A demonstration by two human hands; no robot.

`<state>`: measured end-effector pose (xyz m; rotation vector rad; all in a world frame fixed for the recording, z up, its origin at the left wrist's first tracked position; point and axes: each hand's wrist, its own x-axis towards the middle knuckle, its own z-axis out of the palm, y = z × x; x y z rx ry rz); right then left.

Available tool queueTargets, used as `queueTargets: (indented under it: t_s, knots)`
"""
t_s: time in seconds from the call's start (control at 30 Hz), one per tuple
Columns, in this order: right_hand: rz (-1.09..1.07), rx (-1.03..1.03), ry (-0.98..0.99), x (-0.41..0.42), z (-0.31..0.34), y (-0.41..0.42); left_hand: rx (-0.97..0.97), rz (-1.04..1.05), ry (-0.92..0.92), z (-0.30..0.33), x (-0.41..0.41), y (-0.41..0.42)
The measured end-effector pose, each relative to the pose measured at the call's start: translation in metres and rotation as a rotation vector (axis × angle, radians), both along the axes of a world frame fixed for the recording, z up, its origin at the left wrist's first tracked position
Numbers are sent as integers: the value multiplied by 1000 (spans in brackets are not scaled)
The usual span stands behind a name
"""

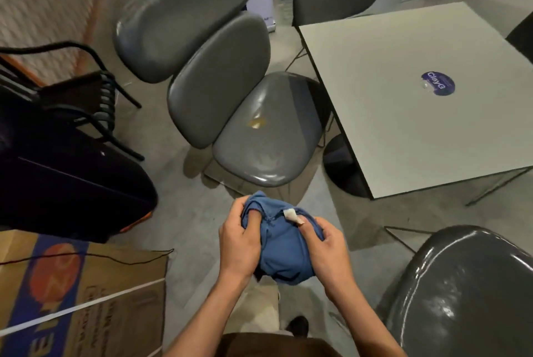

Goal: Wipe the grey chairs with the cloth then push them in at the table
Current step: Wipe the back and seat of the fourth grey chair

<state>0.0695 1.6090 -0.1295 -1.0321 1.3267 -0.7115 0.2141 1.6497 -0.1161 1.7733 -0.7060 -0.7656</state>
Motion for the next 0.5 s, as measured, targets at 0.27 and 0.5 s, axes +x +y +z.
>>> queueTargets:
  t_s: [0.27,0.5]
  knots:
    - [113,-73,90,69,10,-103,-51,80,35,6,67,-91]
    - [173,-79,71,122,15,-162,-36,143,31,8,116,-146]
